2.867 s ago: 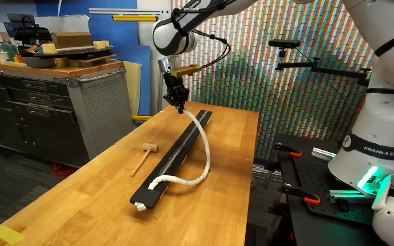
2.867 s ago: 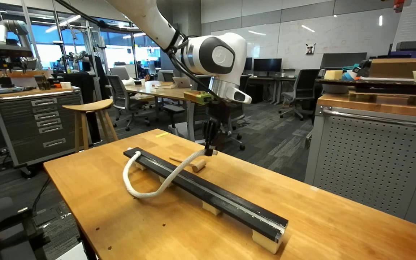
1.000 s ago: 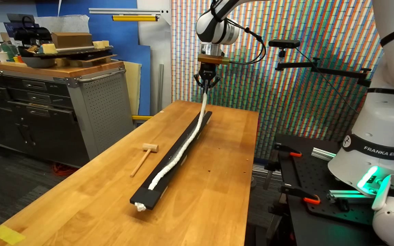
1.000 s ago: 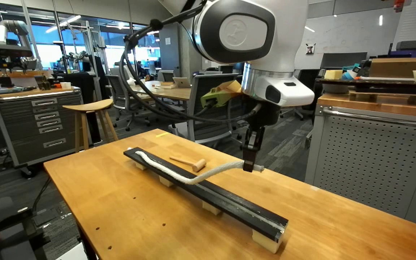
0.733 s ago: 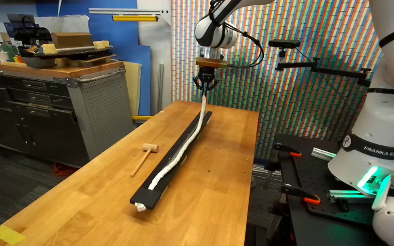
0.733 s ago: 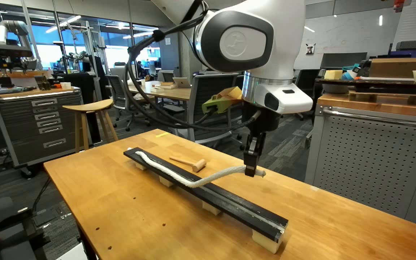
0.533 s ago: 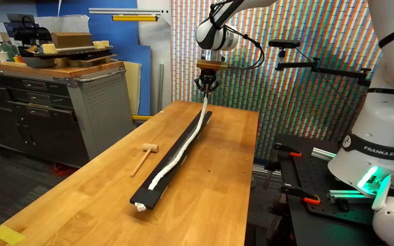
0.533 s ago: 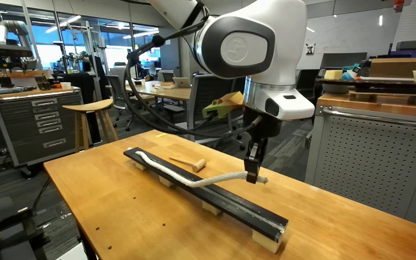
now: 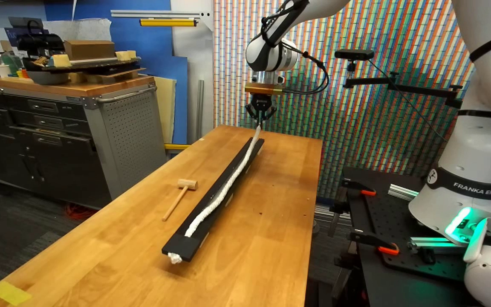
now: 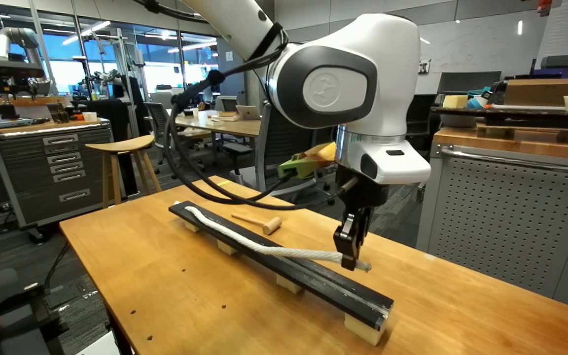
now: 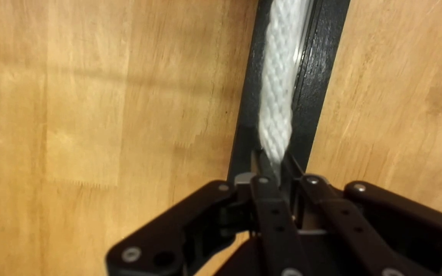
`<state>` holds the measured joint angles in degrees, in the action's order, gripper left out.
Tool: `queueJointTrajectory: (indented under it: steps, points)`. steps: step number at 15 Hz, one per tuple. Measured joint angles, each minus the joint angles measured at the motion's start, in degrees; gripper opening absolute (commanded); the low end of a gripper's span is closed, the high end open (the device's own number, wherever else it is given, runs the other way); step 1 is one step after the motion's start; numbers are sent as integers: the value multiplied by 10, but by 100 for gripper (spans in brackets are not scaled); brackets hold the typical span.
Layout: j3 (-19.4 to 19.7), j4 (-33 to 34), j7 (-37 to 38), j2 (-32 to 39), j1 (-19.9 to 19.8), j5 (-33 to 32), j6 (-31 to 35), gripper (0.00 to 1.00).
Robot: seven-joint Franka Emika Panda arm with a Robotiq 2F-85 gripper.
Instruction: Set the rope along the middle of the black object
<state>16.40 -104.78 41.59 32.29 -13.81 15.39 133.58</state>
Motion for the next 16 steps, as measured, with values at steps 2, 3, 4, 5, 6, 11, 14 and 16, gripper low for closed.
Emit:
queueJointTrajectory:
  steps: [2,3,4,5,6,11,14,16]
  points:
    - [0,1,17,8,0,0,9,3]
    - [0,1,26,11,1,-2,13,3]
    - [0,2,36,14,1,-3,18,3]
    - [1,2,46,18,2,-4,21,3]
    - [2,4,56,21,2,-5,27,3]
    - [2,14,98,38,3,-6,41,3]
    - [2,23,111,49,5,-15,41,3]
    - [2,29,113,57,7,-21,41,3]
